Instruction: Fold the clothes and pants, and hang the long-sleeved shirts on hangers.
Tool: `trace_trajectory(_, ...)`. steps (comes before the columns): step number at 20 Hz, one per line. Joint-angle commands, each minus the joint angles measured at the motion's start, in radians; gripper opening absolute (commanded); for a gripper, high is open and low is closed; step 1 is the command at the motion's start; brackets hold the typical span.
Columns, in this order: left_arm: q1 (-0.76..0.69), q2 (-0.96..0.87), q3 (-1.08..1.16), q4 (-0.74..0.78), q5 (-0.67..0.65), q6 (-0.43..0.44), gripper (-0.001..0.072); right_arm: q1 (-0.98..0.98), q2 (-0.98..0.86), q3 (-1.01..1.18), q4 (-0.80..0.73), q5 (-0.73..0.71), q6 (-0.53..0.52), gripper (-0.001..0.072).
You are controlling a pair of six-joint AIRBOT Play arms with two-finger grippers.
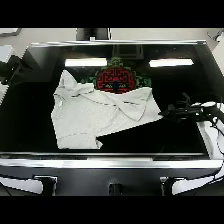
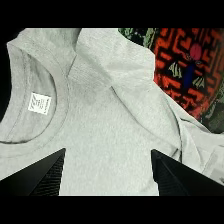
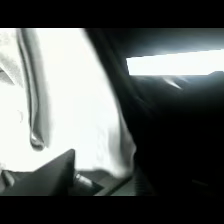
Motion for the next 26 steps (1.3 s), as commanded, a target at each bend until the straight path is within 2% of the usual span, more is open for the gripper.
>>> trace_trajectory(1,-0.008,0.002,0.000,0.000,-0.010,-0.010,0.0613,0.069,-0.002,-0.005,-0.035,-0.086,0.022,0.0281)
trace_trajectory(2,-0.008,0.001,0.000,0.001,-0.023,-0.010,0.0613,0.069,-0.001,-0.005,-0.027,-0.087,0.022,0.0121)
trace_trajectory(3,-0.006,0.002,0.000,0.001,-0.035,-0.002,0.0613,0.068,0.000,-0.005,-0.022,-0.082,0.021,0.0059)
trace_trajectory(4,0.000,0.002,0.000,0.001,-0.054,0.017,0.0613,0.068,0.003,-0.005,-0.023,-0.068,0.018,0.0038)
trace_trajectory(6,0.023,0.009,-0.023,0.031,-0.108,0.046,0.0613,0.068,0.018,-0.005,-0.022,-0.049,0.017,0.0037)
trace_trajectory(8,0.061,0.053,-0.137,0.082,-0.132,0.092,0.0613,0.068,0.045,-0.005,-0.015,-0.032,0.014,0.0037)
trace_trajectory(10,0.111,0.144,-0.364,0.083,-0.074,0.148,0.0613,0.068,0.073,-0.005,-0.013,-0.011,0.014,0.0037)
trace_trajectory(13,0.203,0.338,-0.829,0.027,0.064,0.247,0.0612,0.068,0.101,-0.005,-0.006,0.035,0.014,0.0037)
trace_trajectory(15,0.259,0.457,-1.124,-0.050,0.158,0.336,0.0613,0.068,0.109,-0.005,0.005,0.081,0.014,0.0037)
trace_trajectory(18,0.304,0.544,-1.423,-0.148,0.233,0.494,0.0613,0.068,0.118,-0.005,0.031,0.145,0.014,0.0037)
trace_trajectory(22,0.303,0.537,-1.579,-0.229,0.310,0.621,0.0612,0.068,0.144,-0.005,0.037,0.170,0.023,0.0036)
trace_trajectory(26,0.303,0.526,-1.592,-0.233,0.383,0.658,0.0613,0.068,0.165,-0.005,0.038,0.187,0.034,0.0036)
